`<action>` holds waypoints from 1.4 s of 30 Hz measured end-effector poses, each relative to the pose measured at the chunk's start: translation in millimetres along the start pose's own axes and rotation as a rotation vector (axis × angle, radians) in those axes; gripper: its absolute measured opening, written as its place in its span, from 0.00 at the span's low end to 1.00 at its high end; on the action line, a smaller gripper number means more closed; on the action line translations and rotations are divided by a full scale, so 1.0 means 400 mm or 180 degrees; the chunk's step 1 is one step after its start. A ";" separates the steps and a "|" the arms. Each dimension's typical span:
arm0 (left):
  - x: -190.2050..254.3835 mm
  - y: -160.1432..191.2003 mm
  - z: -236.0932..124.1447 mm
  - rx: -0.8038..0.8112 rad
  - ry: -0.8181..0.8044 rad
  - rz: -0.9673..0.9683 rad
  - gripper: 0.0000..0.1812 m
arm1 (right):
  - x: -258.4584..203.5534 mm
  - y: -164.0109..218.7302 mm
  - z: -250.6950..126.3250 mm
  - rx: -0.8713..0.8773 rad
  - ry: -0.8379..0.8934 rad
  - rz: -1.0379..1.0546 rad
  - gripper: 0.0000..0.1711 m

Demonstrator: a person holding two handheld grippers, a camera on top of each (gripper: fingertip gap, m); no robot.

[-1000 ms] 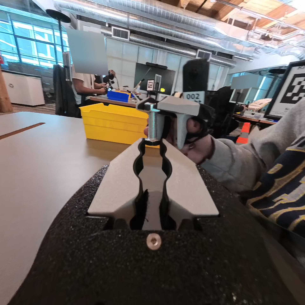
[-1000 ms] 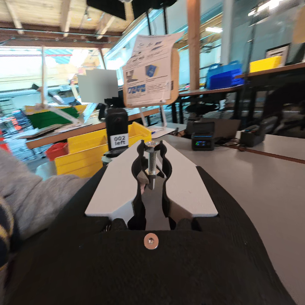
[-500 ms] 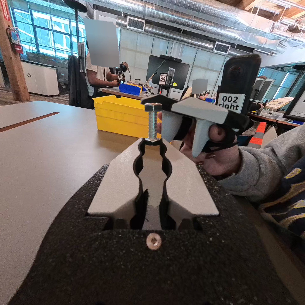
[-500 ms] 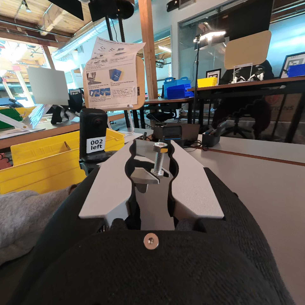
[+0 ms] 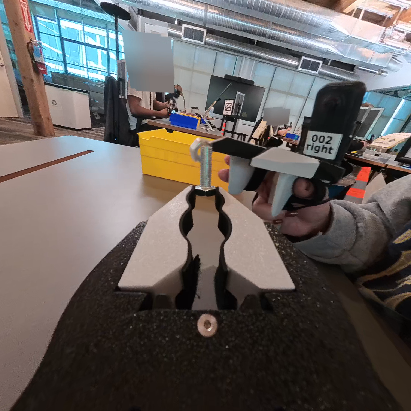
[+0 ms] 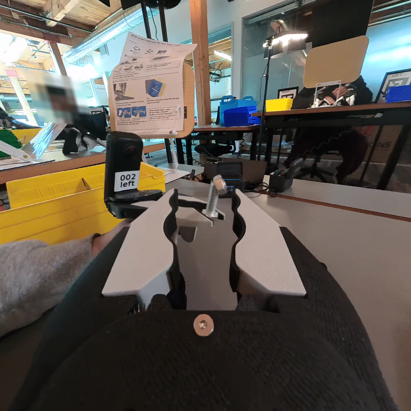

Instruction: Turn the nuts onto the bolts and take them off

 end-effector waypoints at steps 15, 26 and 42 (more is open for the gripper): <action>-0.030 0.004 -0.014 -0.0091 -0.0638 0.0110 0.08 | 0.134 0.113 0.050 -0.0459 -0.0074 0.1330 0.31; -0.052 -0.013 -0.057 0.0180 -0.1159 0.0157 0.08 | 0.137 0.122 0.029 -0.0513 -0.0525 0.1219 0.19; -0.056 -0.009 -0.052 0.0097 -0.1126 0.0135 0.08 | 0.041 0.202 -0.047 -0.2317 -0.1238 -0.0454 0.16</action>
Point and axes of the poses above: each gripper's, where its closed fingertips meet, z out along the fingers, y out of its underside, x = y × z across the jaws, the point moved 8 cm from there along -z, back along the fingers, and after that the axes turned 2 degrees about y, right-handed, at the moved point
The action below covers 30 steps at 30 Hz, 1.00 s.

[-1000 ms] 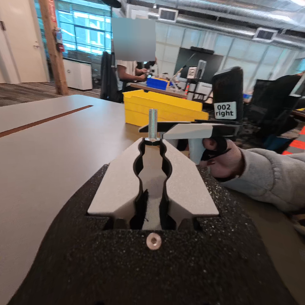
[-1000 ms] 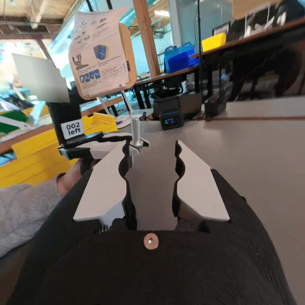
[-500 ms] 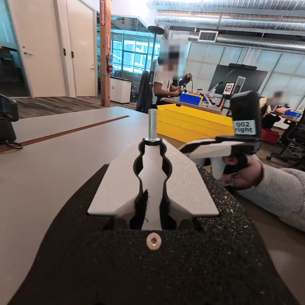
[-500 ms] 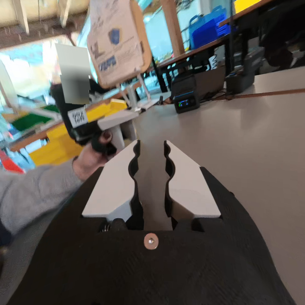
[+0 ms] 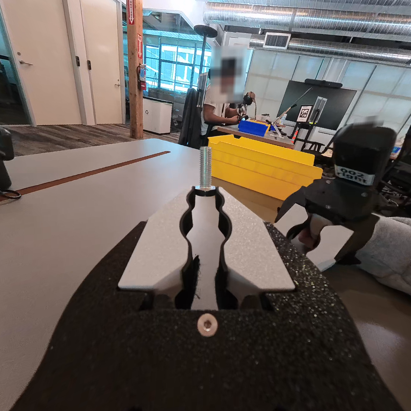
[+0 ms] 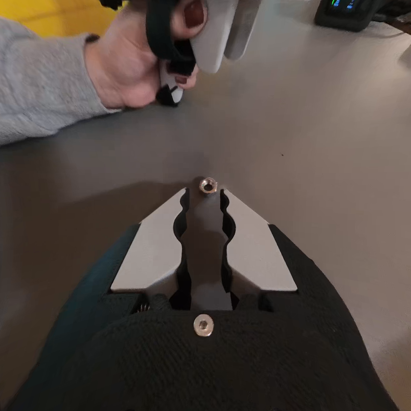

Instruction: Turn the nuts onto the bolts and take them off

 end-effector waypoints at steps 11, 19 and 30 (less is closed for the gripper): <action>0.007 0.003 0.006 -0.0050 0.0084 0.0015 0.08 | 0.001 -0.006 0.038 -0.0243 0.0068 -0.0141 0.10; 0.040 -0.001 0.014 0.0005 0.0508 0.0257 0.08 | 0.022 -0.080 -0.038 0.0651 0.0293 -0.0108 0.09; 0.137 0.014 0.041 -0.0213 0.1627 0.0283 0.08 | 0.048 -0.254 -0.207 0.0597 -0.0334 -0.0663 0.09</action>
Point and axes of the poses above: each gripper's, where its closed fingertips meet, z out along the fingers, y out of its underside, x = y × z across the jaws, the point moved 8 cm from there along -z, back along the fingers, and after that the axes turned 2 degrees about y, right-handed, at the moved point
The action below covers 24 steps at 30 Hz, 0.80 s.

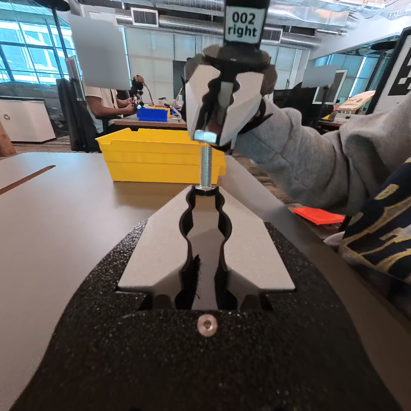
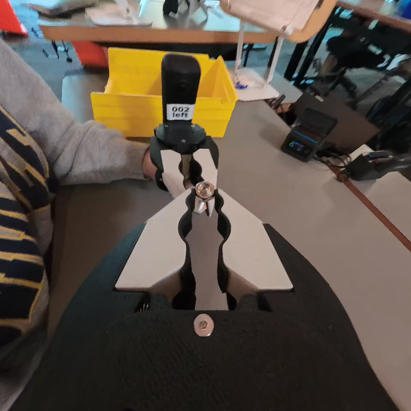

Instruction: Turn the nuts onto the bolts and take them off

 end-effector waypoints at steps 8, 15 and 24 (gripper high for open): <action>0.005 0.004 0.004 -0.0052 0.0105 -0.0030 0.08 | 0.002 -0.011 0.011 -0.0467 -0.0349 -0.0114 0.09; -0.018 0.004 -0.006 -0.0001 -0.0347 -0.0083 0.08 | 0.012 -0.015 0.033 -0.0477 0.0262 0.0253 0.09; -0.029 0.007 -0.011 -0.0051 -0.0684 -0.0002 0.08 | -0.004 -0.004 0.058 -0.0218 0.1171 0.1081 0.09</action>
Point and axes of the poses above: each gripper's, where its closed fingertips meet, z out along the fingers, y out of its underside, x = y × z across the jaws, the point moved 8 cm from there along -z, back along the fingers, and after that the axes turned 2 degrees about y, right-handed, at the moved point
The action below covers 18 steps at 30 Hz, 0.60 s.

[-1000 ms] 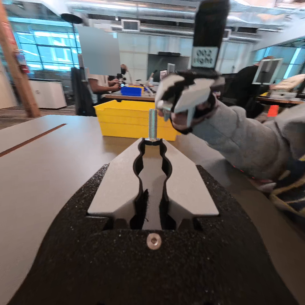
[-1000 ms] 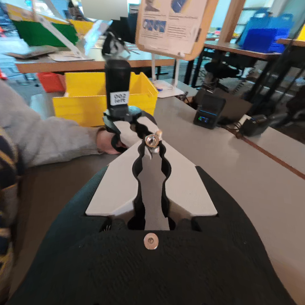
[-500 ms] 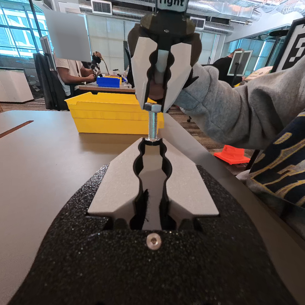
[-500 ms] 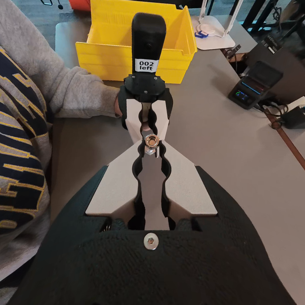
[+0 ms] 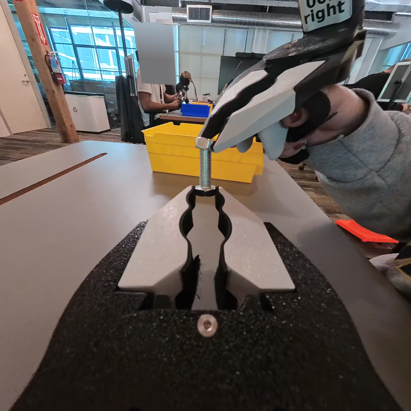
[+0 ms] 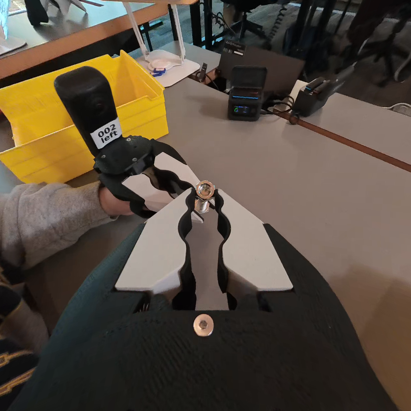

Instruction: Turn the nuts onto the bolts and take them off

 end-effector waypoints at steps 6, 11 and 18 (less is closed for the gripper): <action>0.002 0.000 0.002 0.0044 0.0142 -0.0100 0.08 | 0.002 0.002 -0.006 0.0060 -0.0113 -0.0173 0.09; 0.003 0.002 0.003 0.0039 0.0204 -0.0132 0.08 | 0.002 0.007 -0.008 0.0103 -0.0138 -0.0212 0.10; 0.006 0.003 0.005 0.0035 0.0274 -0.0156 0.08 | -0.001 0.009 -0.009 0.0125 -0.0126 -0.0291 0.09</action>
Point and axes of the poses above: each gripper's, where its closed fingertips meet, z out along the fingers, y out of its underside, x = y × z across the jaws, the point moved 8 cm from there along -z, back along the fingers, and after that the axes turned 2 degrees about y, right-handed, at the moved point
